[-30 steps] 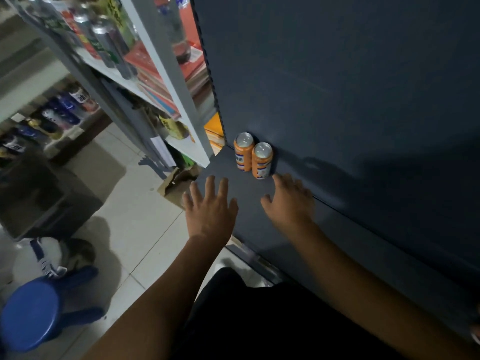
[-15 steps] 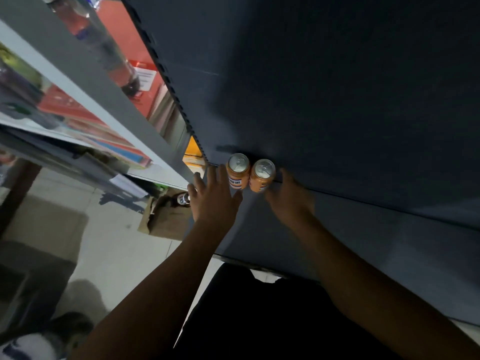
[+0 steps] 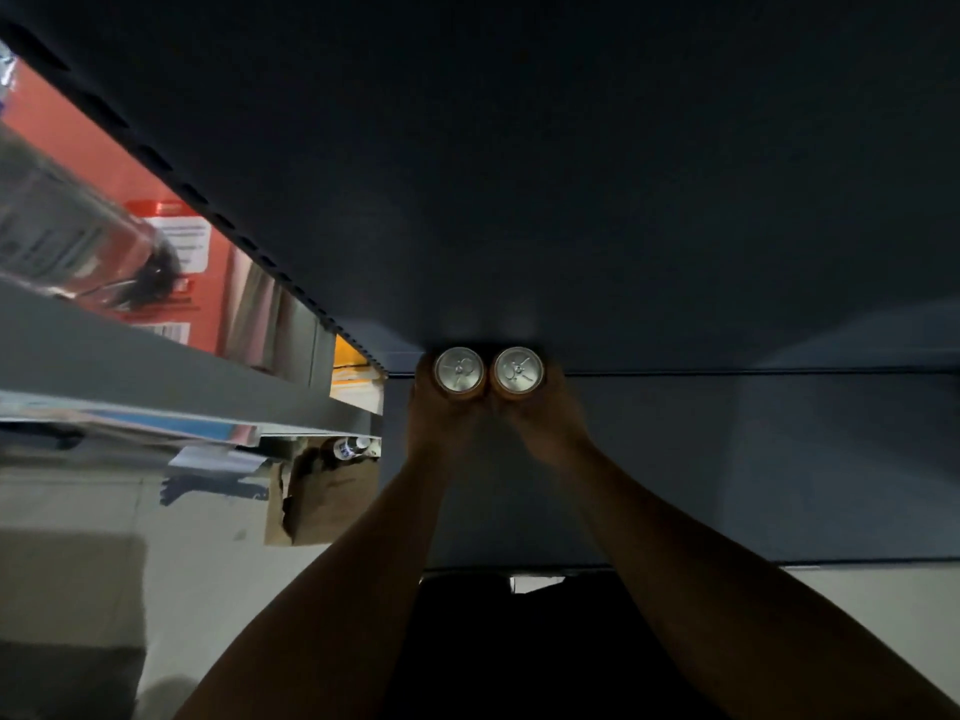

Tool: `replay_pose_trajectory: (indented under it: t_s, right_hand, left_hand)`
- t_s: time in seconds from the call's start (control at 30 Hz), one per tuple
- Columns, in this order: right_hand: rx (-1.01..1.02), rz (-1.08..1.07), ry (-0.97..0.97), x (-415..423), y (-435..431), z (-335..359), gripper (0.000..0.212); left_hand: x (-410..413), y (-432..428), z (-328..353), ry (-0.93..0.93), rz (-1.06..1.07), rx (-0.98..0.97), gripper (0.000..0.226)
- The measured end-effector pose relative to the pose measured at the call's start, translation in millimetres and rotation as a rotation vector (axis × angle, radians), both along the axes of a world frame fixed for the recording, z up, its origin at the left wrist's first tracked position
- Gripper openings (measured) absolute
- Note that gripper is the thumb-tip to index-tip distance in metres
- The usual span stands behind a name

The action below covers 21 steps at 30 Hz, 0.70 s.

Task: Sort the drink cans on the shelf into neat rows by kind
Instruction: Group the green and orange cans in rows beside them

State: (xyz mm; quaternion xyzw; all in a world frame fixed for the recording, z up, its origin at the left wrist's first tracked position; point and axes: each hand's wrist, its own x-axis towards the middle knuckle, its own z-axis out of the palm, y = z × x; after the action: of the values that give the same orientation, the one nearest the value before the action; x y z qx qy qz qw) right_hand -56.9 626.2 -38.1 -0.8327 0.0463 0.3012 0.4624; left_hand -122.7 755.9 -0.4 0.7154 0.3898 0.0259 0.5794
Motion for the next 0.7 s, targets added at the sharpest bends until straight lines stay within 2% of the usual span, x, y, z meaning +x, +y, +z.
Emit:
replay_pose_trajectory:
  t_s: [0.03, 0.1, 0.2, 0.33, 0.47, 0.6, 0.67, 0.7]
  right_hand:
    - [0.022, -0.013, 0.002, 0.4, -2.7, -7.9, 0.089]
    - [0.027, -0.032, 0.002, 1.1, -10.2, -19.7, 0.089]
    - [0.073, -0.067, 0.027, -4.4, -18.9, -2.6, 0.075]
    - [0.164, -0.113, 0.084, -17.2, -38.6, 30.5, 0.053]
    - [0.206, -0.259, 0.099, -28.5, -61.2, 64.7, 0.046]
    - [0.316, -0.397, 0.195, -42.6, -74.2, 95.0, 0.061]
    - [0.369, -0.488, 0.315, -50.3, -80.6, 101.6, 0.067]
    - [0.382, -0.522, 0.392, -52.7, -83.8, 106.3, 0.069]
  left_hand:
    - [0.0, 0.3, -5.2, -0.077, -0.015, -0.035, 0.063]
    - [-4.0, 2.2, -11.1, -0.117, -0.005, -0.067, 0.067]
    - [-15.4, 5.5, -13.6, -0.105, 0.02, -0.089, 0.064]
    - [-34.9, 8.2, 7.2, -0.08, -0.01, -0.134, 0.038]
    - [-53.4, 8.9, 31.4, -0.114, 0.063, -0.237, 0.042]
    - [-60.7, 3.5, 57.8, -0.129, 0.113, -0.367, 0.02]
    - [-63.3, -2.8, 66.3, -0.099, 0.205, -0.493, 0.028]
    - [-63.7, -6.6, 69.5, -0.079, 0.243, -0.593, 0.043]
